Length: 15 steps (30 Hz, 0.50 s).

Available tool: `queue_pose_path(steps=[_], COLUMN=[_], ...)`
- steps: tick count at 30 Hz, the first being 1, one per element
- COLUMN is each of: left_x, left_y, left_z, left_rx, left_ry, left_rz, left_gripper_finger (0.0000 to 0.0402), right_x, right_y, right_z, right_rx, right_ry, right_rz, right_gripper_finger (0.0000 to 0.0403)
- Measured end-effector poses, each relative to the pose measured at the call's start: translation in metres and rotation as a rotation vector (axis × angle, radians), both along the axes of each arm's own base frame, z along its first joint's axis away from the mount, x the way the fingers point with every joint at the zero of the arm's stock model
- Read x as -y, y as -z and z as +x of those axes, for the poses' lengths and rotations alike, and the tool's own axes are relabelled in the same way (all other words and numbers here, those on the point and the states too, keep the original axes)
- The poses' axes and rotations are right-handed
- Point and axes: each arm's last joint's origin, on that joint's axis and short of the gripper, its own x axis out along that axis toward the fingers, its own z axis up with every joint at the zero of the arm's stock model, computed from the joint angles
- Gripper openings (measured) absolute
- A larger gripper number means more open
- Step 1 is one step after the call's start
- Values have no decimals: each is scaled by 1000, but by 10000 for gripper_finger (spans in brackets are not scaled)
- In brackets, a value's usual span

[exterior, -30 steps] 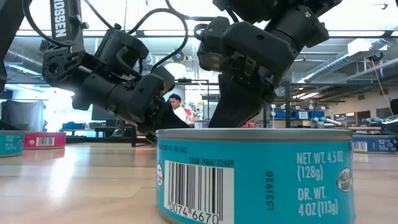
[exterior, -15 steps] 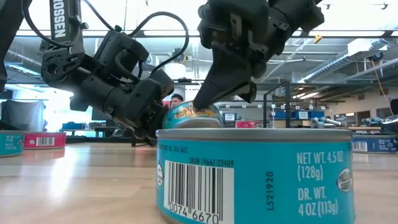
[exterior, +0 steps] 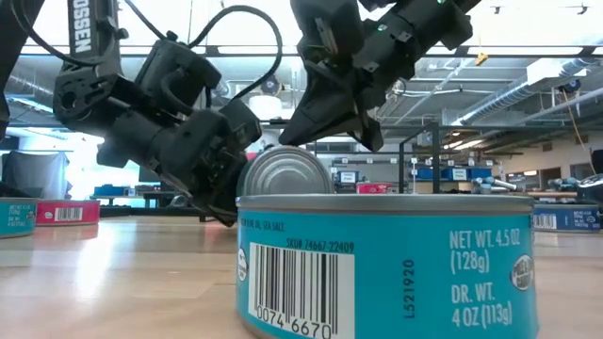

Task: Stack canned seafood by type on shelf
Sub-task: Put the center light blue tuna can on the shelf

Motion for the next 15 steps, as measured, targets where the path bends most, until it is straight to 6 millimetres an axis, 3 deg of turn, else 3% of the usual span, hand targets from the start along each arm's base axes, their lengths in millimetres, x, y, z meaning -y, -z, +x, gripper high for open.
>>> queue_pose_path(steps=[15], left_x=[-7], left_y=[-5], left_z=[-6], left_rx=[2], left_ry=[-14], left_rz=[12], left_gripper_finger=[1], right_x=[6], right_y=[1], right_z=[1], right_rx=[2], right_ry=[9], right_rz=[16], right_gripper_finger=[10])
